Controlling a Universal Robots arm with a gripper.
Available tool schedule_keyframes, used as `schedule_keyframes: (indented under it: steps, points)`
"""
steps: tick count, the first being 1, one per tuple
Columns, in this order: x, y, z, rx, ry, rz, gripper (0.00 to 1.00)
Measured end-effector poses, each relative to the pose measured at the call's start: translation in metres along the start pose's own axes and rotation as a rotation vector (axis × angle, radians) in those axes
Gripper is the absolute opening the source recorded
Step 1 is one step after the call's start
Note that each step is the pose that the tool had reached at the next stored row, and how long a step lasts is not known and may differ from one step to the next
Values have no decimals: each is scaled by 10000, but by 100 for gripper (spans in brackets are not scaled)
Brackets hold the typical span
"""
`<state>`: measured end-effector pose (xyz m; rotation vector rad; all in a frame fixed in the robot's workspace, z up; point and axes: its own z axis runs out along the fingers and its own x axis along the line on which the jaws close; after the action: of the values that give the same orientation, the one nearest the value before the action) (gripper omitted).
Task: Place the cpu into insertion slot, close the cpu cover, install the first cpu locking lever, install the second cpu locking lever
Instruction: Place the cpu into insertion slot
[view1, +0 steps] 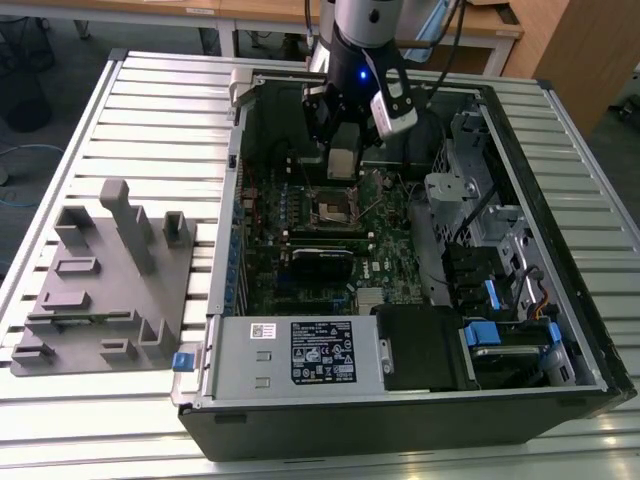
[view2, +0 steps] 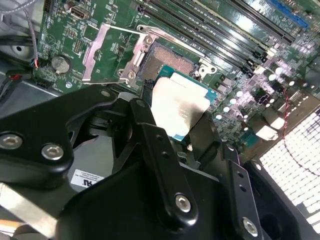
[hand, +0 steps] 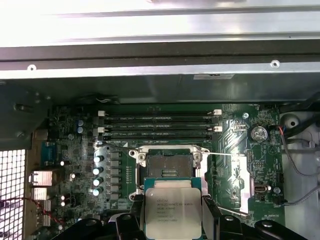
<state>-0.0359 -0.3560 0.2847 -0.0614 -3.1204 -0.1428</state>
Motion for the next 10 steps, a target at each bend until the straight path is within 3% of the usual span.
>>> schedule_keyframes:
  steps: [10]
  points:
    - [-1,-4,44,-30,-155,1709,54]
